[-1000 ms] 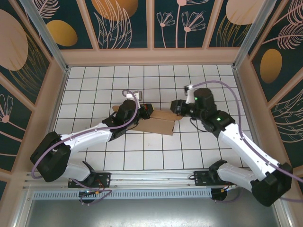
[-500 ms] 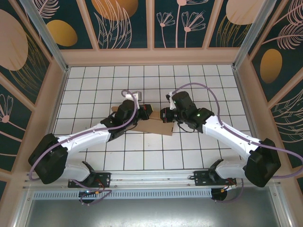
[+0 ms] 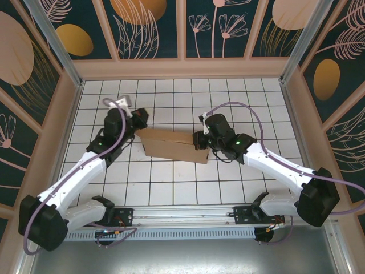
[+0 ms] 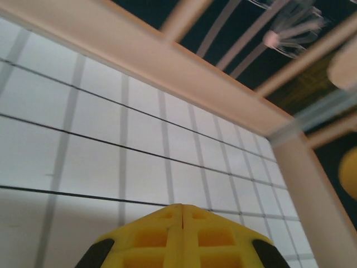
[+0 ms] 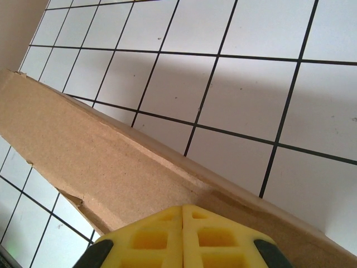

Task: Fold the paper box

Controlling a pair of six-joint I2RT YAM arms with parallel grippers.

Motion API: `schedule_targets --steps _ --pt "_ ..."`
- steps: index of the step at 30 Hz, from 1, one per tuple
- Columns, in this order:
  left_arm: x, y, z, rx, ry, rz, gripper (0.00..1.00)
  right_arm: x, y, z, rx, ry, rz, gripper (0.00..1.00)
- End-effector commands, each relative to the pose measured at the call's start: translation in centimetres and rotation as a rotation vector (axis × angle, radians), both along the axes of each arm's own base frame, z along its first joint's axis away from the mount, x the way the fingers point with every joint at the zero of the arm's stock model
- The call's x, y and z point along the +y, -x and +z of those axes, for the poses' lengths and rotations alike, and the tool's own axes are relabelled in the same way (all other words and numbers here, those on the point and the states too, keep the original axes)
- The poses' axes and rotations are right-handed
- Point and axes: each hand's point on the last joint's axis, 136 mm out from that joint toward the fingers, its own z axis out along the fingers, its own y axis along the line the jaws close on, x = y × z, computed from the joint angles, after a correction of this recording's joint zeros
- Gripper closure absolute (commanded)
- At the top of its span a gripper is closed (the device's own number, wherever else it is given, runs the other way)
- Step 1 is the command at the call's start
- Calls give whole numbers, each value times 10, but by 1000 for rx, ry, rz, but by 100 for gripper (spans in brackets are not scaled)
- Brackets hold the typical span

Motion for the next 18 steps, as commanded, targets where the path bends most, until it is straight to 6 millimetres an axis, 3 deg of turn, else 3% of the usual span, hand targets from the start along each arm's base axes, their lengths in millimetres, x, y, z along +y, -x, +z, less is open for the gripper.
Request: schedule_targets --steps 1,10,18 --pt "13 6 -46 134 28 -2 100 -13 14 -29 59 105 -4 92" --pt "15 10 -92 220 86 32 100 -7 18 -30 58 95 11 92" --pt "0 20 -105 235 279 -14 100 -2 21 -31 61 85 27 92"
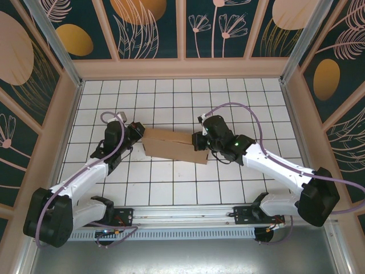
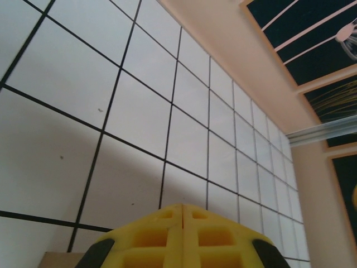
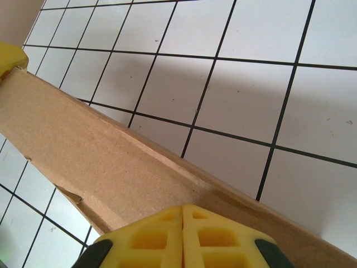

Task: Fold the paper box

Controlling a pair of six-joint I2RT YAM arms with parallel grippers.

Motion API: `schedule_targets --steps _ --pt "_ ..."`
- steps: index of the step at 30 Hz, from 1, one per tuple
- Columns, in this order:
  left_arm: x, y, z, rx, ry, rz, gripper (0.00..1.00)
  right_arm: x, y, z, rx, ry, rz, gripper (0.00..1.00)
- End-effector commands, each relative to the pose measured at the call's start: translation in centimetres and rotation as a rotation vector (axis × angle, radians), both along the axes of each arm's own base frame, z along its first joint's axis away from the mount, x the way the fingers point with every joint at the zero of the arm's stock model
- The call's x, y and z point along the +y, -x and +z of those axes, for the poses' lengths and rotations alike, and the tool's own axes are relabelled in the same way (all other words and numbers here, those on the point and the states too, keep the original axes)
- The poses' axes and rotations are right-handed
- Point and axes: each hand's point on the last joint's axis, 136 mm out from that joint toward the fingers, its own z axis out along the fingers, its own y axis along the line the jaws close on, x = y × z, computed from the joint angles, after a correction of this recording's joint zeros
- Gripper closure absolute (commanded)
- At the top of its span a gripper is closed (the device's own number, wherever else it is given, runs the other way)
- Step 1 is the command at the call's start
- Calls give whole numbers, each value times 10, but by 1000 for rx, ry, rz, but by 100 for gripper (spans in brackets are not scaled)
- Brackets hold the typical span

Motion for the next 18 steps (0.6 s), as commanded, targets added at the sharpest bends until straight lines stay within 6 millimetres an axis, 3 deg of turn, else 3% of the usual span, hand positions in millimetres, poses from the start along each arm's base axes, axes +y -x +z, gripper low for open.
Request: schedule_targets --steps 1,5,10,15,18 --pt "-18 13 -14 42 137 -65 100 -4 20 -31 85 66 31 92" --pt "-26 15 4 -11 219 -100 100 -4 17 -27 74 66 24 91" --pt "-21 12 36 -81 207 -86 100 -4 11 -16 47 62 10 89" --pt "7 5 62 -124 -22 11 100 -4 3 4 -1 74 11 84" --pt "22 3 81 -168 -200 32 94 -1 0 30 -59 78 50 71"
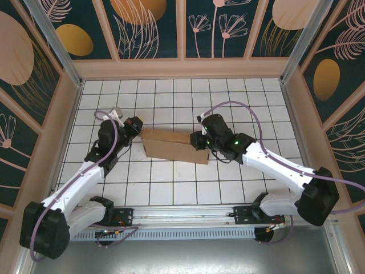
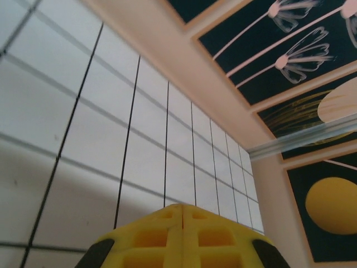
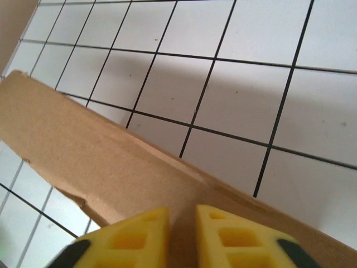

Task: Fold the paper box

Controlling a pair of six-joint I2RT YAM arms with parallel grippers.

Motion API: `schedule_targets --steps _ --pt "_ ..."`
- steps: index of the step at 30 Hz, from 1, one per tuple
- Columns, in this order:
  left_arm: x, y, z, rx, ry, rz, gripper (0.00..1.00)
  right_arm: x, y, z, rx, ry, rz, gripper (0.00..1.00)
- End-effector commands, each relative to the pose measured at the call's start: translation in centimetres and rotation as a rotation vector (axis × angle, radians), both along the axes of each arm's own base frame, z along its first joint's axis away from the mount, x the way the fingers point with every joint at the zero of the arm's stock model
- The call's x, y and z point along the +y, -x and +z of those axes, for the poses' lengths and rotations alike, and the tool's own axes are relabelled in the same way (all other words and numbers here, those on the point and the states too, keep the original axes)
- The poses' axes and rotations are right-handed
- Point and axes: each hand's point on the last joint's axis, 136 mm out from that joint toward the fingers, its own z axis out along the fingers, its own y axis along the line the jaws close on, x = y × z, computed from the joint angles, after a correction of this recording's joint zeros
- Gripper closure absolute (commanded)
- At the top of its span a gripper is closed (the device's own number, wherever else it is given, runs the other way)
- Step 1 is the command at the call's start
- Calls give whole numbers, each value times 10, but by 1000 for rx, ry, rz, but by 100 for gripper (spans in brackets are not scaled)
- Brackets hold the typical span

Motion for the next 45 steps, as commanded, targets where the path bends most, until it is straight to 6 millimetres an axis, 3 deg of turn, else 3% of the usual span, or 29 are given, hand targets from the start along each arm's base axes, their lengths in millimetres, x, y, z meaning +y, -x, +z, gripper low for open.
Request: schedule_targets --steps 1,6,11,14,16,21,24,27,34,39,45 --pt "22 2 18 -55 -265 38 90 0 0 29 -64 36 50 67" --pt "17 17 43 -232 -563 -113 68 -10 5 89 -255 12 110 50" --pt "14 33 44 -310 -807 -253 55 -31 4 108 -405 45 83 52" --pt "9 43 34 -375 -891 -326 39 -31 21 116 -557 0 184 56" --pt "12 41 38 -390 -882 -293 35 -33 32 126 -658 -24 228 57" --pt "-2 56 50 -628 -1043 -399 34 -36 56 140 -848 -8 368 57" --pt "-18 69 33 -733 -1106 -543 36 -38 64 142 -891 14 406 57" --pt "-25 65 18 -717 -1085 -650 40 -42 71 144 -905 5 417 58" --pt "-16 52 -7 -691 -1038 -789 47 -46 82 135 -902 -35 436 58" --pt "-14 46 -15 -675 -1020 -797 50 -50 82 125 -905 -11 430 58" --pt "-5 38 -22 -640 -1036 -794 70 -53 83 123 -912 -6 426 58"
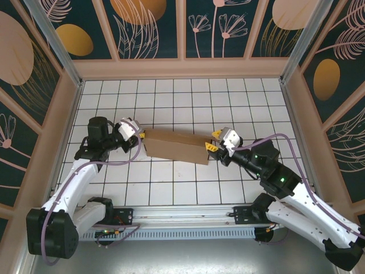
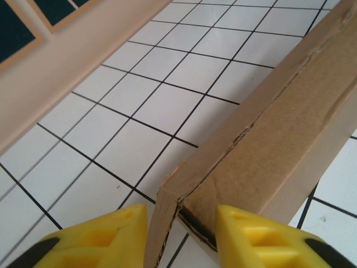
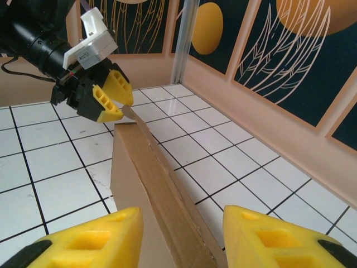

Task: Fold the paper box

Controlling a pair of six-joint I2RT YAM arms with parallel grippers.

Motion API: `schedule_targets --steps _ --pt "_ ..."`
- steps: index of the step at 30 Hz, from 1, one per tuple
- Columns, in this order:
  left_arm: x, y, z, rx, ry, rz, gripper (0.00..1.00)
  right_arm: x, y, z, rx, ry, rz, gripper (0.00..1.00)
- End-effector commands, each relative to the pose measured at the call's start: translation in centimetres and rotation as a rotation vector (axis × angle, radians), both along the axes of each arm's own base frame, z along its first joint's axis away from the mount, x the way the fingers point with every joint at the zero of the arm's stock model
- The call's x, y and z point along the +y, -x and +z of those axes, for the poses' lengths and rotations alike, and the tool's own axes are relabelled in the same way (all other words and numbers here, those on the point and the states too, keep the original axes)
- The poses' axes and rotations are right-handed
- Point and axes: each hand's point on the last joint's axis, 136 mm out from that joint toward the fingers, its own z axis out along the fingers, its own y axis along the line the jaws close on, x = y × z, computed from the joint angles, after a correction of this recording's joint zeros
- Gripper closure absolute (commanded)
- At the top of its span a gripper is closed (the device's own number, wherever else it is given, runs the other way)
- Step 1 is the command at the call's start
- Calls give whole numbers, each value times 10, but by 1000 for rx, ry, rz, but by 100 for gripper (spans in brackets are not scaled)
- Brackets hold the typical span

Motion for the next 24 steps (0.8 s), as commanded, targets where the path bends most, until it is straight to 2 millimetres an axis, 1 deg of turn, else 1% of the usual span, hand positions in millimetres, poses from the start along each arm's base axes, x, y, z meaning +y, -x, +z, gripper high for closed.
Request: schedule_targets --steps 1,6,11,13,15,19,22,24 --pt "1 -3 16 -49 -2 -30 72 -1 2 8 -45 -15 6 58" --pt "7 -4 8 -42 -27 -4 74 -3 -1 8 -52 -10 -18 59" --pt "6 -5 7 -36 -19 -8 84 -2 -4 9 -46 -2 -28 59" --pt "6 -6 5 -33 -20 -7 87 -2 -7 11 -48 6 -35 60" --pt "6 -7 4 -30 -15 0 86 -1 -9 13 -55 13 -42 60" --pt "7 -7 1 -25 -15 6 92 -1 -19 15 -62 38 -66 60" --pt "7 -7 5 -35 -9 7 100 -1 -26 16 -63 65 -69 63" --pt "8 -8 6 -39 -17 17 100 -2 -32 13 -67 100 -58 63"
